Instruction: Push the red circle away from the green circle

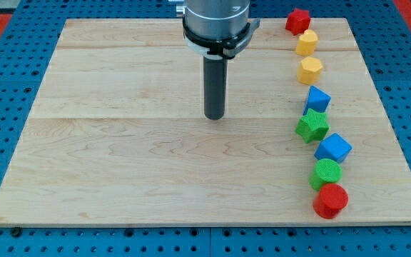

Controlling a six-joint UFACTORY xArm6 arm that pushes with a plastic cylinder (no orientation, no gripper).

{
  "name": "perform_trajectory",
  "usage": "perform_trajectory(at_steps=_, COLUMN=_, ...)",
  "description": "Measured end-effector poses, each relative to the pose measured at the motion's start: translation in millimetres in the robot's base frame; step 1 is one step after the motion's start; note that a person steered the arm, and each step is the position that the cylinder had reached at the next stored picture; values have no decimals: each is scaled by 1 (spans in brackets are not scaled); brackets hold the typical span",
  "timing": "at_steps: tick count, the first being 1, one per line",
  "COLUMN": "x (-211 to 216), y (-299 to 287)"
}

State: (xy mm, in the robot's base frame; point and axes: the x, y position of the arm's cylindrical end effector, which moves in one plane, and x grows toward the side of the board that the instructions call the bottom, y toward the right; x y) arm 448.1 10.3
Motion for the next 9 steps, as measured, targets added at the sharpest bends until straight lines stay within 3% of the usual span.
perform_trajectory(at_steps=2, x=95, y=0)
perform_trajectory(at_steps=4, x=134, y=95)
perform_trajectory(at_steps=5, x=161, y=95)
perform_trajectory(at_steps=6, x=171, y=89)
perform_trajectory(at_steps=8, x=171, y=148)
perform_trajectory(at_steps=9, x=170, y=151)
